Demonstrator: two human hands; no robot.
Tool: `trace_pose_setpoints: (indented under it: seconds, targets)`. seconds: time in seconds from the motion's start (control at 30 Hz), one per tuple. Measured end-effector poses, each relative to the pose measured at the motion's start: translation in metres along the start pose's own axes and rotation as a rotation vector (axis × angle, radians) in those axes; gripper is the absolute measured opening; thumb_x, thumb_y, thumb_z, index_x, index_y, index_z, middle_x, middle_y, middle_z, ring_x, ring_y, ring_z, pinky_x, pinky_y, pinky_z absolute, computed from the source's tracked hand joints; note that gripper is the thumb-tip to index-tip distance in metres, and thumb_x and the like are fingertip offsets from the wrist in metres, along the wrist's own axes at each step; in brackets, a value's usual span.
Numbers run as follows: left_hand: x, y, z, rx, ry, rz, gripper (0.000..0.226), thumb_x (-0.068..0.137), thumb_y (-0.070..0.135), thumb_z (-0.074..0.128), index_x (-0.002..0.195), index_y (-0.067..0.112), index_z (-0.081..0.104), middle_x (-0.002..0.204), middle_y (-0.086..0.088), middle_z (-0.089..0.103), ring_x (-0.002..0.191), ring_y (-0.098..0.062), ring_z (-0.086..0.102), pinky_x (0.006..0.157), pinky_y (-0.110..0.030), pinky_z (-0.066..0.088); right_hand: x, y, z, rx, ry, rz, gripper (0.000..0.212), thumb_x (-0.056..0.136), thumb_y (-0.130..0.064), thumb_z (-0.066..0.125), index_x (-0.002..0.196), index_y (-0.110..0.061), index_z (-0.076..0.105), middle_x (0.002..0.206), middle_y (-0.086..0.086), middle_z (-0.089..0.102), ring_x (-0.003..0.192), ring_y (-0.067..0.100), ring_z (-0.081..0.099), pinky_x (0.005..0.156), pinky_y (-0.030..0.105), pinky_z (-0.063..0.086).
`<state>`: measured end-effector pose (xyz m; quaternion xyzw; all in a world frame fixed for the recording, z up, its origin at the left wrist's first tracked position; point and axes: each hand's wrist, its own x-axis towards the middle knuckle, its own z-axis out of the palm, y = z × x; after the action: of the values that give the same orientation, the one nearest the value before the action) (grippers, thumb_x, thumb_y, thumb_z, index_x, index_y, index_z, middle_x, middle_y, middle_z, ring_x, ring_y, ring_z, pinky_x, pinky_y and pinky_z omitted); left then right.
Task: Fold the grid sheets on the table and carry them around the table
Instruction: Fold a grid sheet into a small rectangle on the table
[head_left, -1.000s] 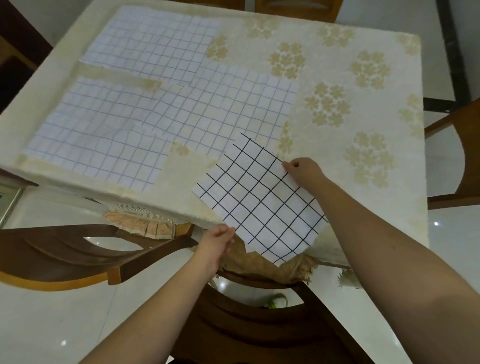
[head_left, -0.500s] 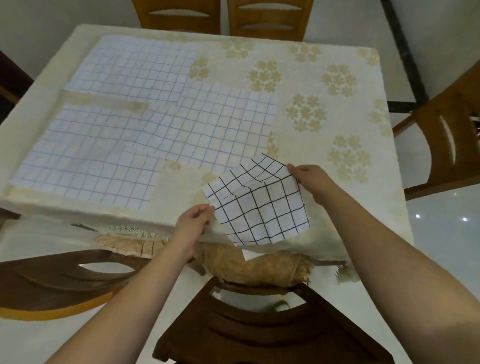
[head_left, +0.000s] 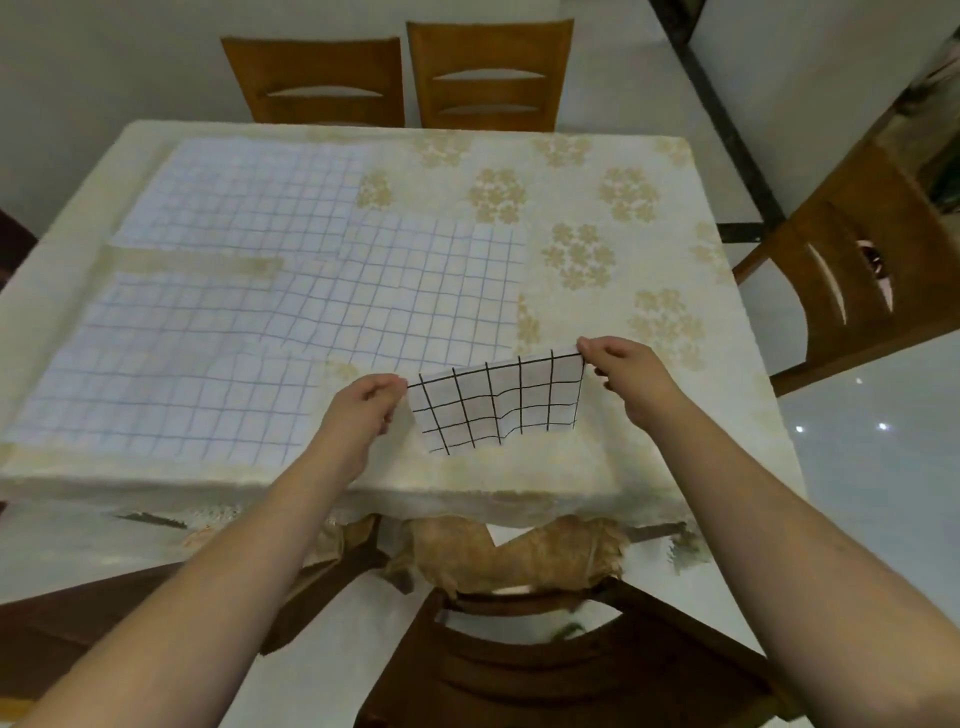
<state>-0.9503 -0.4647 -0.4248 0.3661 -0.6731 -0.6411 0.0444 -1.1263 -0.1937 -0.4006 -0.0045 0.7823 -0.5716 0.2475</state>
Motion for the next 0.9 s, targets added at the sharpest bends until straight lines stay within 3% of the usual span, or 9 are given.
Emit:
trace_pose_setpoints:
  seconds: [0.13, 0.23, 0.3, 0.4, 0.57, 0.77, 0.9]
  targets:
    - [0.011, 0.025, 0.001, -0.056, 0.000, 0.008, 0.009, 0.093, 0.019, 0.063, 0.098, 0.012, 0.066, 0.065, -0.002, 0.052, 0.053, -0.013, 0.043, 0.055, -0.024, 0.039, -0.001, -0.009, 0.005, 0.045, 0.085, -0.045, 0.021, 0.089, -0.027, 0.070, 0.099, -0.009, 0.073, 0.087, -0.010, 0.066, 0.070, 0.000, 0.053, 0.062, 0.018, 0.039]
    - [0.019, 0.040, 0.005, -0.138, 0.011, -0.001, 0.007, 0.094, 0.015, 0.060, 0.097, 0.010, 0.063, 0.068, -0.005, 0.062, 0.047, -0.010, 0.049, 0.053, -0.021, 0.045, -0.001, -0.016, 0.008, 0.071, 0.112, -0.068, 0.015, 0.090, -0.024, 0.069, 0.095, -0.011, 0.074, 0.073, -0.006, 0.062, 0.061, 0.007, 0.048, 0.057, 0.019, 0.037]
    - [0.024, 0.047, 0.005, -0.189, -0.008, 0.014, 0.007, 0.095, 0.017, 0.059, 0.096, 0.011, 0.062, 0.080, -0.007, 0.072, 0.055, -0.010, 0.059, 0.060, -0.022, 0.052, -0.003, -0.020, 0.010, 0.115, 0.103, -0.093, 0.011, 0.092, -0.022, 0.067, 0.090, -0.012, 0.073, 0.068, -0.002, 0.060, 0.060, 0.012, 0.049, 0.056, 0.023, 0.041]
    - [0.030, 0.055, 0.005, -0.229, -0.024, 0.057, 0.013, 0.098, 0.022, 0.055, 0.094, 0.013, 0.063, 0.094, -0.007, 0.074, 0.076, -0.014, 0.069, 0.071, -0.026, 0.056, -0.008, -0.023, 0.009, 0.159, 0.089, -0.148, 0.010, 0.094, -0.020, 0.063, 0.090, -0.015, 0.071, 0.082, 0.001, 0.070, 0.074, 0.014, 0.062, 0.069, 0.026, 0.050]
    - [0.023, 0.041, 0.010, -0.205, -0.003, 0.094, 0.018, 0.098, 0.024, 0.055, 0.092, 0.011, 0.064, 0.094, -0.011, 0.073, 0.091, -0.019, 0.072, 0.082, -0.030, 0.056, -0.024, -0.003, 0.006, 0.123, 0.112, -0.152, 0.011, 0.093, -0.027, 0.064, 0.090, -0.020, 0.071, 0.094, 0.002, 0.072, 0.092, 0.018, 0.069, 0.082, 0.032, 0.055]
    - [-0.001, -0.024, 0.023, -0.082, -0.003, -0.004, 0.021, 0.093, 0.028, 0.064, 0.090, 0.007, 0.069, 0.085, -0.014, 0.072, 0.085, -0.025, 0.070, 0.085, -0.034, 0.056, -0.062, 0.075, 0.016, 0.064, 0.097, 0.035, 0.025, 0.093, -0.038, 0.062, 0.094, -0.015, 0.073, 0.090, 0.002, 0.074, 0.089, 0.015, 0.070, 0.081, 0.031, 0.055]
    - [-0.006, -0.070, 0.033, 0.033, -0.003, -0.167, 0.022, 0.089, 0.026, 0.069, 0.098, 0.007, 0.068, 0.082, -0.009, 0.073, 0.081, -0.020, 0.071, 0.087, -0.038, 0.057, -0.076, 0.128, 0.029, 0.010, 0.077, 0.234, 0.016, 0.092, -0.031, 0.065, 0.097, -0.017, 0.068, 0.091, 0.005, 0.073, 0.090, 0.022, 0.069, 0.088, 0.044, 0.056]
